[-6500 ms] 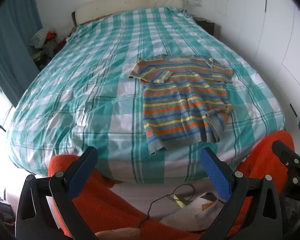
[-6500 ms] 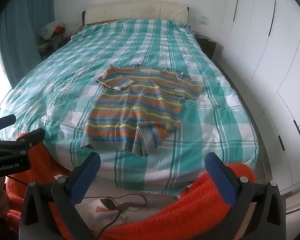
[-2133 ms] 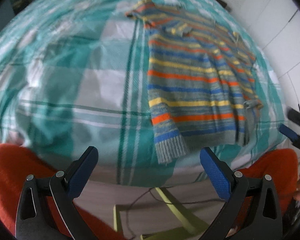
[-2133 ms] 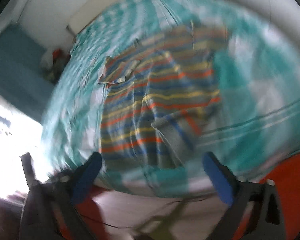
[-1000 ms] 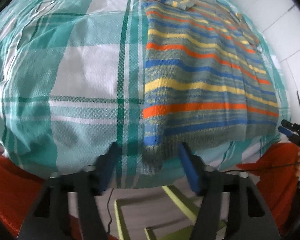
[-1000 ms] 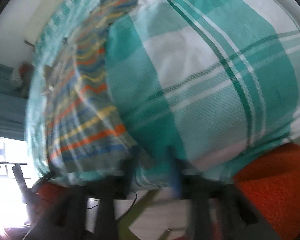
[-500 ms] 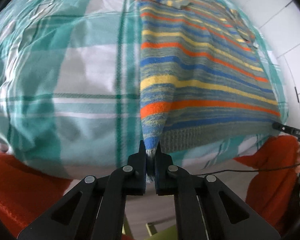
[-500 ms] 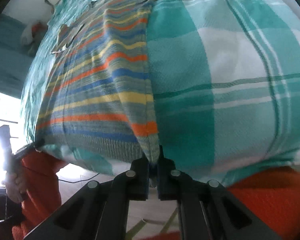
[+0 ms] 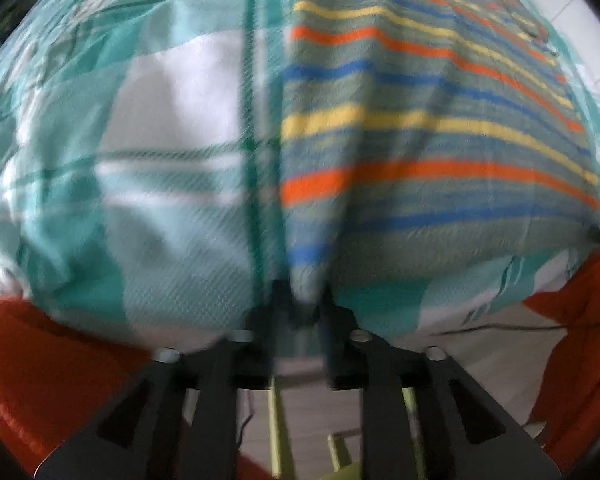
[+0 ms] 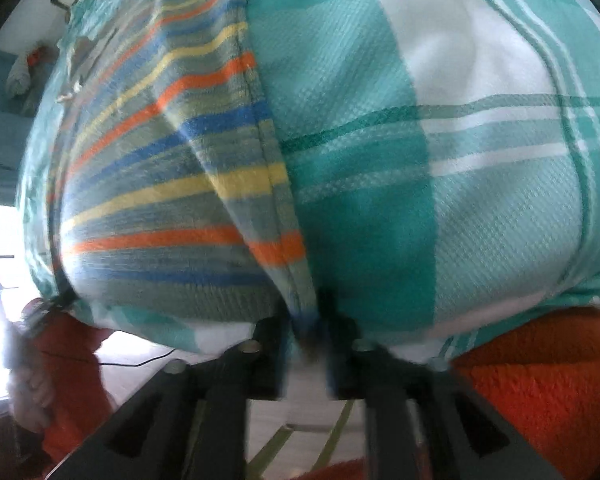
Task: Fold small clothes
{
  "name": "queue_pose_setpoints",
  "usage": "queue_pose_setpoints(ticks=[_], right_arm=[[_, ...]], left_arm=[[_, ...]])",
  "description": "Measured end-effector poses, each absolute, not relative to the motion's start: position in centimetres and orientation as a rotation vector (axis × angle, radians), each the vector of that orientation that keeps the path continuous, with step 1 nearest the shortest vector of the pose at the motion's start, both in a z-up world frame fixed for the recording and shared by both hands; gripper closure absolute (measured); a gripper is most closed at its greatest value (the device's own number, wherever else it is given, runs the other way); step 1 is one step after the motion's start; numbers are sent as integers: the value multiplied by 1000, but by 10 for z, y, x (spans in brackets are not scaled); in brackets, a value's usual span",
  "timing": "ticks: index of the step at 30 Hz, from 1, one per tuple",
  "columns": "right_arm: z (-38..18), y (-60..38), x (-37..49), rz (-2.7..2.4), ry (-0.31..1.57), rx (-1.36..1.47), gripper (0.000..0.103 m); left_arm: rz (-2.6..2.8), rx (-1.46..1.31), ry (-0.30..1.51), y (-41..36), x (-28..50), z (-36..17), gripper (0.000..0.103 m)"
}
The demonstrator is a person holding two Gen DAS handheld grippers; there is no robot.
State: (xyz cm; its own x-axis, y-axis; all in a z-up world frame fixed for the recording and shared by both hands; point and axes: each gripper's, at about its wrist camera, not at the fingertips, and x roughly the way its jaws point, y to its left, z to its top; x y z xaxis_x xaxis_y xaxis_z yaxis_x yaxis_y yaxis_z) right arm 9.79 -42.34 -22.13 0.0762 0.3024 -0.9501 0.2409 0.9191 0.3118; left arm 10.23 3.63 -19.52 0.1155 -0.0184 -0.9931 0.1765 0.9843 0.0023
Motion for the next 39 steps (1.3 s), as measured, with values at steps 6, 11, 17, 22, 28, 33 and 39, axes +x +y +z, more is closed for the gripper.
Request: queue_pose_setpoints(ticks=[6, 11, 17, 22, 28, 33, 39], right_arm=[[-148, -472, 105, 69, 1322, 402, 69], [-132, -468, 159, 122, 1157, 377, 69], [-181, -409, 208, 212, 1174, 398, 99], [-176, -376, 201, 40, 1172, 154, 101], [-177, -364, 200, -6, 1157, 73, 101], [-178, -362, 200, -17, 1158, 58, 101], [-176, -360, 193, -49, 1149, 16, 102]], left_arm=[[-82, 27, 1261, 61, 104, -139, 40], [-167, -22, 1183, 58, 167, -144, 26], [-173, 68, 1243, 42, 209, -198, 79], [-148, 91, 1231, 32, 206, -197, 95], [-151, 78, 1229, 33, 208, -197, 95], [-145, 86, 1226, 26, 212, -198, 94], [-143, 93, 1225, 17, 217, -197, 94]])
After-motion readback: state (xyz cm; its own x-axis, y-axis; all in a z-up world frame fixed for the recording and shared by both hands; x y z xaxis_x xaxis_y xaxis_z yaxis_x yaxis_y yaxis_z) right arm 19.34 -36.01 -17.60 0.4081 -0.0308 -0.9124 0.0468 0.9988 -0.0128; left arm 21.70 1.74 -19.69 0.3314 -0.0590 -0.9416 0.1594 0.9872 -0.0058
